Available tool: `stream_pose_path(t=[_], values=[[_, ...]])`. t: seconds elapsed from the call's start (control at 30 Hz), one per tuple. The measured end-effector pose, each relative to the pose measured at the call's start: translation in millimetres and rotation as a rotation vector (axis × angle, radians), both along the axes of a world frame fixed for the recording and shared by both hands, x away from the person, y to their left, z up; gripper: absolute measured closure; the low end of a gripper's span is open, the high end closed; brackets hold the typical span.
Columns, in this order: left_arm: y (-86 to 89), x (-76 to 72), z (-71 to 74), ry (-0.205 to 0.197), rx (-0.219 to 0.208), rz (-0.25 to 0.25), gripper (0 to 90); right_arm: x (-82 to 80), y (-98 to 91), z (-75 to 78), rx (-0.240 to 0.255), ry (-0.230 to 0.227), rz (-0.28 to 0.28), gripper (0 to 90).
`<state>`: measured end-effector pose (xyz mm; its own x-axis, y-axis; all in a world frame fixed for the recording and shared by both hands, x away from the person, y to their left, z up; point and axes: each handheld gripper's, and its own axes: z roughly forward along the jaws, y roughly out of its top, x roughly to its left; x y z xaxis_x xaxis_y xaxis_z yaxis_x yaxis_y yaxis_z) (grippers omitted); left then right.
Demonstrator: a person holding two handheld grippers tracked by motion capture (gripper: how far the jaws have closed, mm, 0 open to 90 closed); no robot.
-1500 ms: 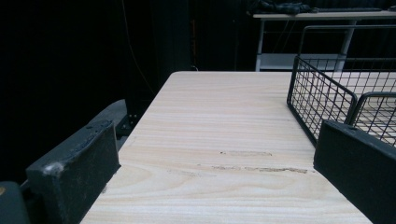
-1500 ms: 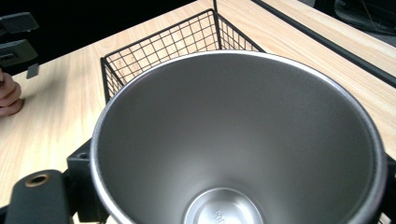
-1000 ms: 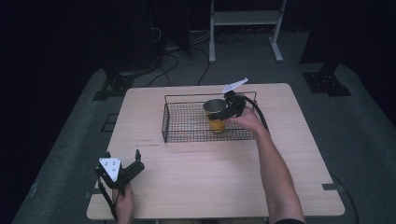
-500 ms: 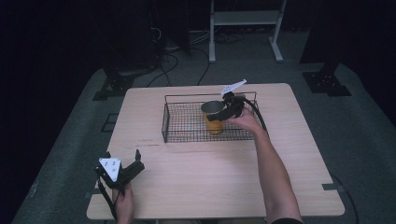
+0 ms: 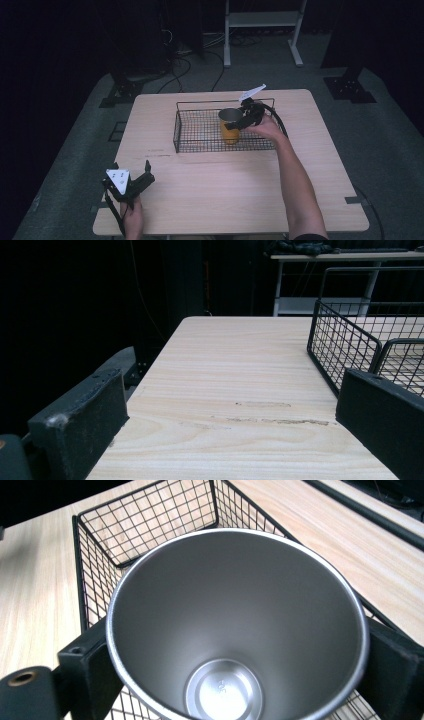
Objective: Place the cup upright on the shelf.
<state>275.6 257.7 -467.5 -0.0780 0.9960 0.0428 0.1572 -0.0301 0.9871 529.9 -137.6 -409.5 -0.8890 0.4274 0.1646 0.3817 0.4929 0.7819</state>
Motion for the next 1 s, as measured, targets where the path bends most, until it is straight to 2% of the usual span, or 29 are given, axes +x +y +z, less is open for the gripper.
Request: stream_pose_path(t=[0.7,1.0], values=[[-0.3,0.3,0.0,0.001,0.003,0.001,0.0,-7.9,-6.4,5.8,-0.054,-0.006,0.009,0.0],[-0.2,0.4,0.0,0.002,0.003,0.002,0.0,-12.2,-8.1,9.3,-0.072,-0.011,0.021,0.0]])
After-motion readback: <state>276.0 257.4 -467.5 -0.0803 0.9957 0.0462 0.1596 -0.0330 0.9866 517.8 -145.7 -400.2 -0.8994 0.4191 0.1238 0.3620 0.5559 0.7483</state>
